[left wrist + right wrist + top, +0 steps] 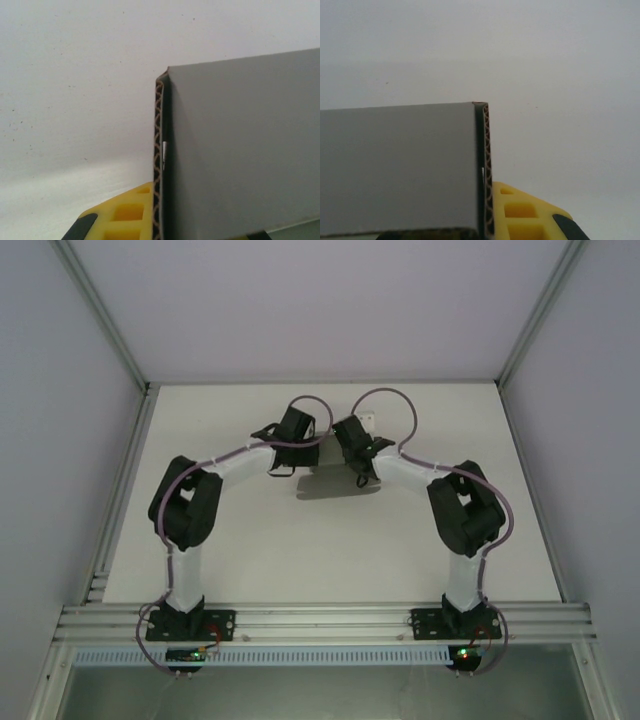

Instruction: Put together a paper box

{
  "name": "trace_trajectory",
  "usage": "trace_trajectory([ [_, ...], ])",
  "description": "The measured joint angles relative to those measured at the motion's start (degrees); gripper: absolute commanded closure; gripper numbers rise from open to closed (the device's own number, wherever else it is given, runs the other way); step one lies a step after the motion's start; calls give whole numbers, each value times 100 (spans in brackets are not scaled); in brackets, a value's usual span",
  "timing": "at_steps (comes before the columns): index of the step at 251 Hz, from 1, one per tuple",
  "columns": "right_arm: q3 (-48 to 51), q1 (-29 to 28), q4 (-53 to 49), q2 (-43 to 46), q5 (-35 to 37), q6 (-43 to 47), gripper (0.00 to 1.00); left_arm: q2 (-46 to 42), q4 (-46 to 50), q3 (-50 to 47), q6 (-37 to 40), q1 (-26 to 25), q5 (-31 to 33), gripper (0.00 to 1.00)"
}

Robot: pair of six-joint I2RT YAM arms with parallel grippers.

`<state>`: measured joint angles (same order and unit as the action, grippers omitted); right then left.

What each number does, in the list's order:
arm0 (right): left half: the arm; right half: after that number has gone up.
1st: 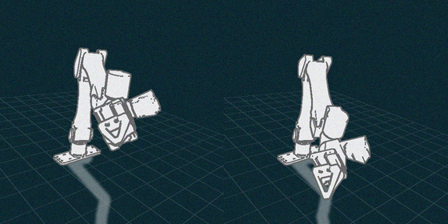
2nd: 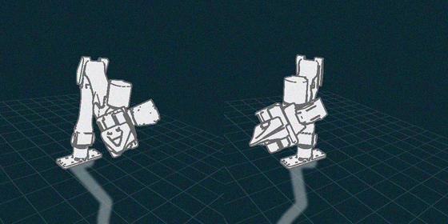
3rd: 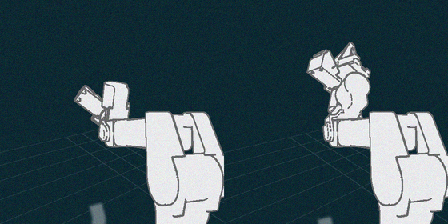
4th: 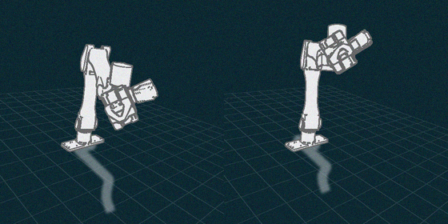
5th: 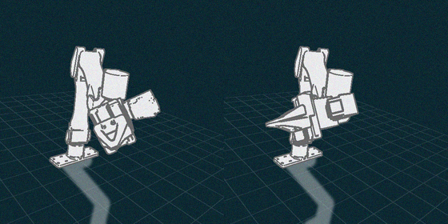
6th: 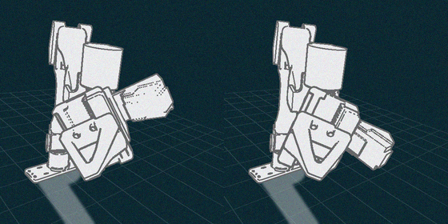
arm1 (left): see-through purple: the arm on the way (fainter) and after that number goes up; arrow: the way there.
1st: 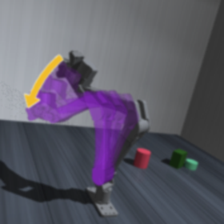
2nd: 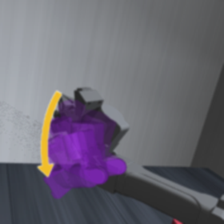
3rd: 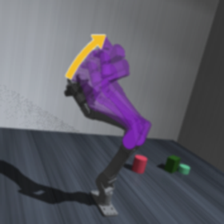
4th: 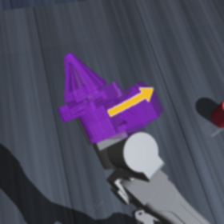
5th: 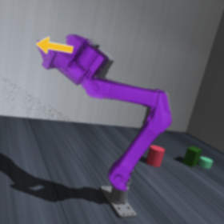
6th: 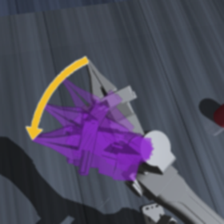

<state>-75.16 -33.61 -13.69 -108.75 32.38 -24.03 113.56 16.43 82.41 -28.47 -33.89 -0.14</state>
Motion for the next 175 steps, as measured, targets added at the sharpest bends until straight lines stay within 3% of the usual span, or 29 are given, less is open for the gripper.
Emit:
trace_trajectory([
  [70,-39,-160,-258,-9,341,-389,90,175,695,498,-382,-177,605,100],
  [121,463,-144,219,380,-44,-70,50,116,739,424,-57,-120,634,100],
  [144,922,-68,544,898,-691,208,3,-50,651,214,352,-35,485,100],
  [175,1464,-42,1003,1882,-1729,610,2,-267,647,179,1169,94,116,100],
])
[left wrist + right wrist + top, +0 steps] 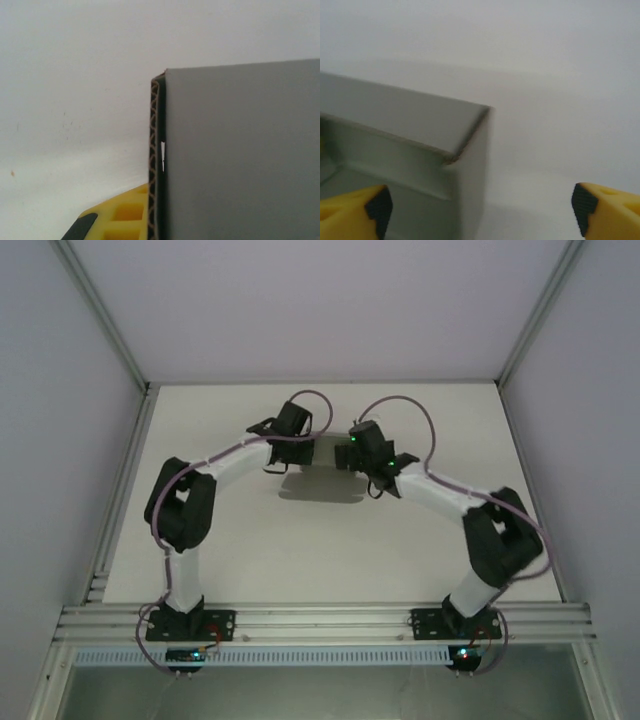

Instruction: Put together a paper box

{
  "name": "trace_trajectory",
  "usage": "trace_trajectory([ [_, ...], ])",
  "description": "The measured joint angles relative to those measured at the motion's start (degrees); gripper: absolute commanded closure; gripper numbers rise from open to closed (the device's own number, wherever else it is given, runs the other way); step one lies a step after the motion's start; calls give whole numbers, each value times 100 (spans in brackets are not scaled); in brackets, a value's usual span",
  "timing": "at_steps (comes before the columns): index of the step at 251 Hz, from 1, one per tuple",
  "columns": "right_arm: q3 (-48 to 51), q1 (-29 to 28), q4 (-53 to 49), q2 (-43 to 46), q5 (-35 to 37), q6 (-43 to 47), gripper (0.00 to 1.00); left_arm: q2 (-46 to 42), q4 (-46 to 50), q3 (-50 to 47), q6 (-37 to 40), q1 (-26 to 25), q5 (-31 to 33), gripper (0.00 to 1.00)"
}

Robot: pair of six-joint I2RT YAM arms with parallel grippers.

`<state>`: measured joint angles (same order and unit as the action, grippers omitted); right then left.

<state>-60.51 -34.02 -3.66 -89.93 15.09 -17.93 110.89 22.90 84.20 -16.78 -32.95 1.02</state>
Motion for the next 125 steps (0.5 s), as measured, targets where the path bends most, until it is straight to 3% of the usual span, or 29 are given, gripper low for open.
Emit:
trace_trajectory([
  [32,584,-11,472,1222,-975,175,2,-131,413,289,1268,151,-752,100],
  [68,1298,219,560,2747,-1449,155,2,-157,1600,1036,3086,210,-1187,100],
  [99,1604,719,149,3729,-1484,44,2,-278,2396,1104,4369,70,-1054,100],
  [125,1663,1189,-404,4120,-1488,-94,2,-278,2990,1115,5147,-326,-520,100],
])
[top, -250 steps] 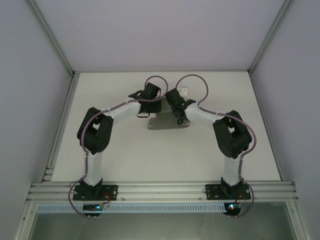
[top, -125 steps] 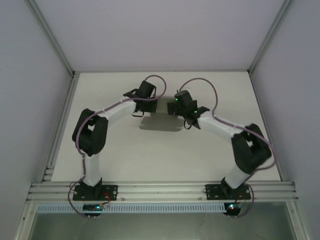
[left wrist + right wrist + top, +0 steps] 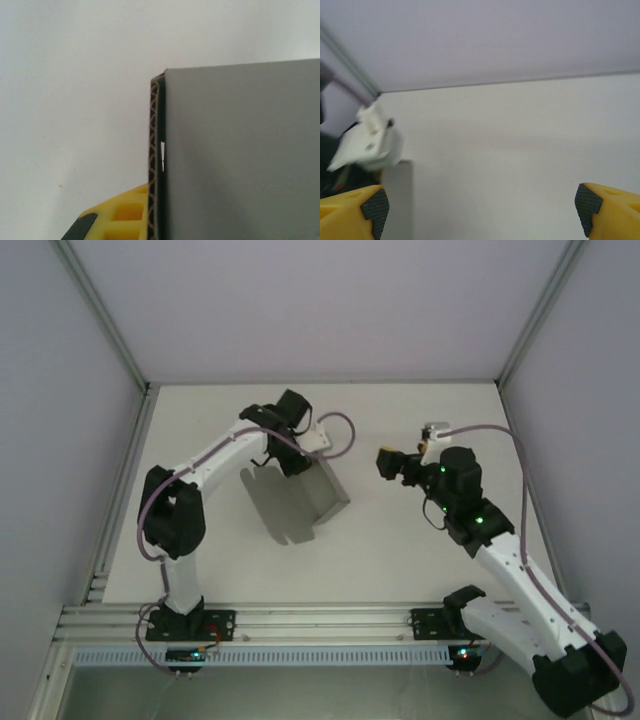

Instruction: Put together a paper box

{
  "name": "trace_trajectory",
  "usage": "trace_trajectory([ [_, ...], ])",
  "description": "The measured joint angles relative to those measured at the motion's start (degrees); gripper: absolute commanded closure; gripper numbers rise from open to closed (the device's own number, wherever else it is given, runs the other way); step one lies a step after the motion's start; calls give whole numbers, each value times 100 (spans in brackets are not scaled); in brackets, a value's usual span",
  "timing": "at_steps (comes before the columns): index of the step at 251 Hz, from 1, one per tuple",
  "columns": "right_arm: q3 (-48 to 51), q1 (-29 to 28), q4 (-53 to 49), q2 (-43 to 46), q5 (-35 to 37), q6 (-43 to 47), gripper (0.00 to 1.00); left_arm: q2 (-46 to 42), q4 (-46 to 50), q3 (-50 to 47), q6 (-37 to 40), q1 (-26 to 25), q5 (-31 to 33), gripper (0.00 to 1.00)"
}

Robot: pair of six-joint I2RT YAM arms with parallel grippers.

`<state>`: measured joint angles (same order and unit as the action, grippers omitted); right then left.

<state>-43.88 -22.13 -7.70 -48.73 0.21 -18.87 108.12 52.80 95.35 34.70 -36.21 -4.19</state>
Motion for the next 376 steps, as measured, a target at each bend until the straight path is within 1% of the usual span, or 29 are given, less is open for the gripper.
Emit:
trace_trajectory([
  [25,101,376,-505,87,-9,-168,2,59,428,140,492,-518,640,100],
  [40,168,560,-761,70,-39,-258,2,225,575,326,619,-776,1019,100],
  [53,225,695,-942,57,-92,-321,2,442,621,474,645,-903,1303,100],
  [77,299,890,-1110,33,-199,-420,2,922,710,734,640,-944,1694,100],
  [133,417,1233,-1141,-46,-457,-501,2,2120,745,1115,487,-1021,2577,100],
  [145,470,1303,-1137,-55,-522,-529,2,2293,774,1200,448,-1095,2909,100],
  [184,627,1541,-1091,-61,-763,-577,2,2627,870,1488,212,-1285,3508,100],
  [241,752,1845,-828,-151,-1141,-623,2,2699,717,1298,-144,-1491,4085,100],
  [257,802,1891,-761,-173,-1228,-629,2,2675,671,1250,-184,-1497,4113,87],
  [266,831,1912,-734,-179,-1283,-638,2,2640,612,1200,-186,-1493,4109,76],
  [276,850,1932,-723,-186,-1333,-640,2,2614,516,1161,-238,-1482,4087,68],
  [287,861,1954,-706,-188,-1399,-640,2,2605,417,1147,-214,-1453,4065,56],
  [290,861,1958,-706,-188,-1416,-638,2,2599,409,1147,-212,-1447,4070,53],
  [301,861,1976,-704,-184,-1484,-636,1,2524,326,1150,-256,-1397,4004,51],
  [306,861,1978,-704,-184,-1510,-629,2,2468,306,1150,-199,-1375,3930,49],
  [330,872,1982,-706,-138,-1626,-590,2,2197,240,1152,-76,-1272,3521,27],
  [345,894,1982,-708,-76,-1676,-570,2,1978,229,1152,-24,-1239,3276,1],
  [376,911,1991,-708,57,-1777,-516,2,1346,201,1152,188,-1244,2741,0],
])
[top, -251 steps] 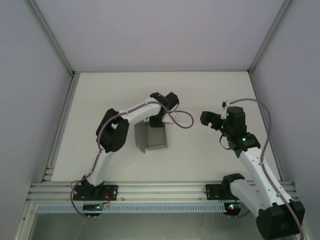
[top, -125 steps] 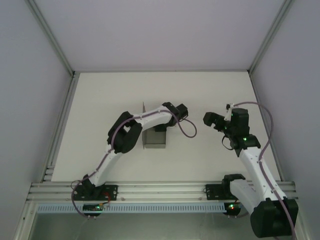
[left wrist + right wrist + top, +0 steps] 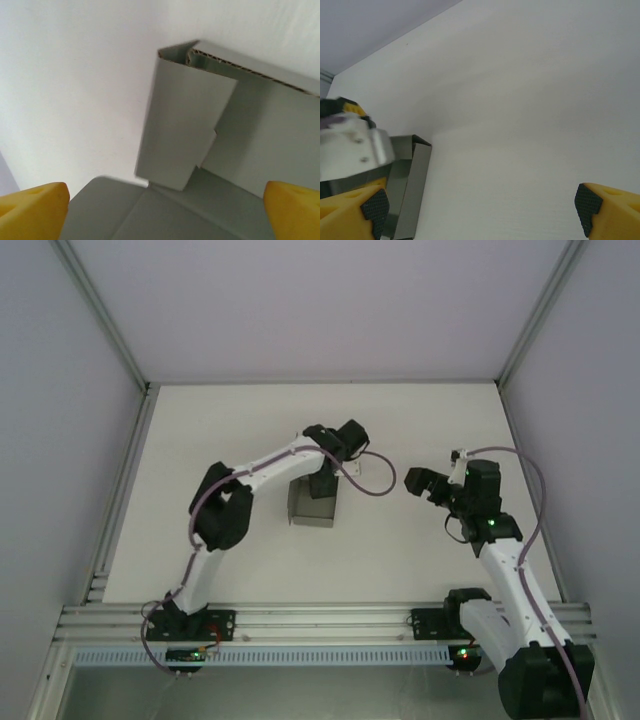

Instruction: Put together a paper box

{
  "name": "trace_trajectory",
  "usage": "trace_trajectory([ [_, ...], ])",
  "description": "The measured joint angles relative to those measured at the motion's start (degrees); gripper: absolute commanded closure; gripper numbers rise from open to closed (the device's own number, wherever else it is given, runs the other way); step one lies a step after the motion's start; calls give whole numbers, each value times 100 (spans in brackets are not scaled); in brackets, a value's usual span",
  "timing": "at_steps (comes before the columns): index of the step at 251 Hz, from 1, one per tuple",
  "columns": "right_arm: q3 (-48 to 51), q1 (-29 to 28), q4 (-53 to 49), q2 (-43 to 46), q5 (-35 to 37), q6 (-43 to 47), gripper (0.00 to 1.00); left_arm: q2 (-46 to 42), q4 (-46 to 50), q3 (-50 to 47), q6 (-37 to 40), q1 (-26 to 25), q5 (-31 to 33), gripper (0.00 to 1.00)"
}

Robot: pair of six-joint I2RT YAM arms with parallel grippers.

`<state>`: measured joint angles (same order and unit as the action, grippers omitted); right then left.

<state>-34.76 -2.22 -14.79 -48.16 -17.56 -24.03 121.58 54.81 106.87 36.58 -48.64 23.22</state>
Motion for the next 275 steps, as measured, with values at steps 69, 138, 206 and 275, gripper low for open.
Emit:
trace_trajectory([
  [69,-35,0,240,-177,-109,271,6,-1209,-417,-31,11,66,-951,0],
  [138,-2006,-855,319,-3058,-595,1370,13,-2855,-1941,-1508,-2444,981,-1392,1],
  [206,-5318,-1921,-870,-6308,-1080,3224,14,-4935,-2778,-4234,-5047,2693,-2634,0],
  [275,-6653,-2131,-2192,-7788,-1292,4004,19,-5222,-2800,-4752,-5980,2426,-3950,0],
])
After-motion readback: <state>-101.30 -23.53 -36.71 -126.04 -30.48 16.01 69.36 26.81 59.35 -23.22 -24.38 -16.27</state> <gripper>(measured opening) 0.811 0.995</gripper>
